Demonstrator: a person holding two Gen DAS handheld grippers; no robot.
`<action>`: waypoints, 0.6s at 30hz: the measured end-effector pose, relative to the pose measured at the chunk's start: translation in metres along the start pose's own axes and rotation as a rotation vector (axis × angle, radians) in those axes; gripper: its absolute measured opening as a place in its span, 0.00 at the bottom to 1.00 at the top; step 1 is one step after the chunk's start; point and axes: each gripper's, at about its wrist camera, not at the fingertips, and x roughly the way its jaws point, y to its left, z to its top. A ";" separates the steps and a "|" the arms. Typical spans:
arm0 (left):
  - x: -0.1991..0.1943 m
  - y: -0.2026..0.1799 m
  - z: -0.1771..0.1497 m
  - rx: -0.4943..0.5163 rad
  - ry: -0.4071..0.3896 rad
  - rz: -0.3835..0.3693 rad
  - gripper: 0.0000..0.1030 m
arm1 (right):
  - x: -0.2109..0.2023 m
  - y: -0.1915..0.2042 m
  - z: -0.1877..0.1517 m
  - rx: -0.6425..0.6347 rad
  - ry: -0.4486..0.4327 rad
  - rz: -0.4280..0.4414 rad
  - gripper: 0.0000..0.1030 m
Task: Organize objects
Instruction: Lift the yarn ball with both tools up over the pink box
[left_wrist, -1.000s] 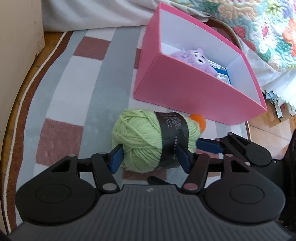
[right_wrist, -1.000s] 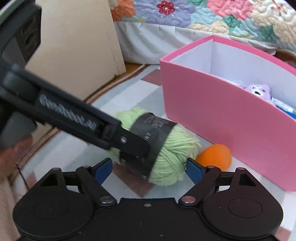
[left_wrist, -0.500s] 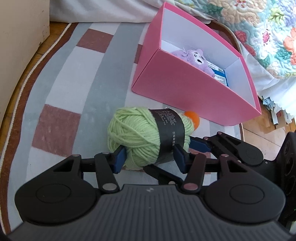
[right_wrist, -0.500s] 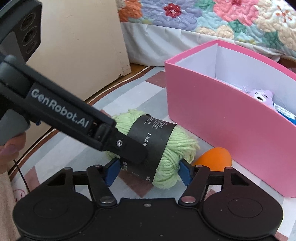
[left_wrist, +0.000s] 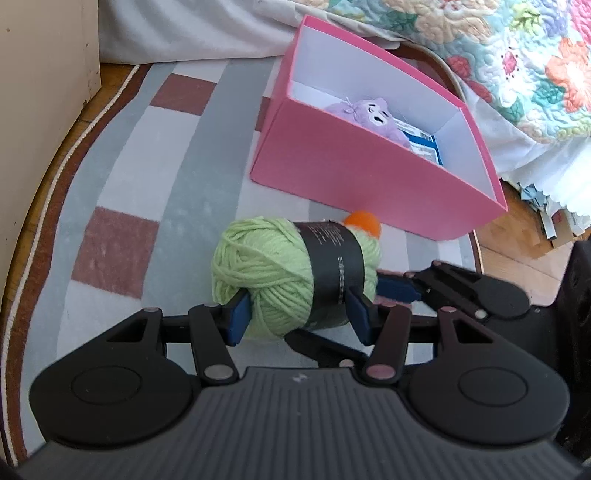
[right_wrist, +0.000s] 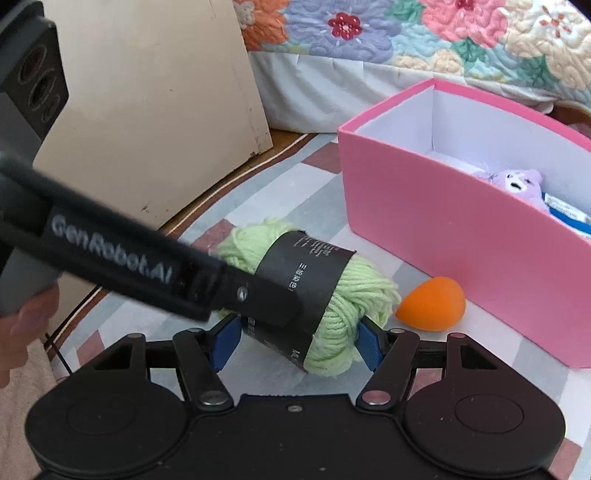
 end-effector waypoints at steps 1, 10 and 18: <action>-0.001 -0.001 -0.002 -0.002 0.002 -0.003 0.52 | -0.003 0.002 -0.001 -0.014 -0.003 -0.005 0.70; -0.015 -0.017 -0.015 0.010 0.008 -0.013 0.52 | -0.026 0.014 -0.009 -0.096 -0.011 -0.026 0.73; -0.016 -0.037 -0.028 -0.015 0.034 -0.016 0.52 | -0.041 0.021 -0.012 -0.124 -0.011 -0.054 0.81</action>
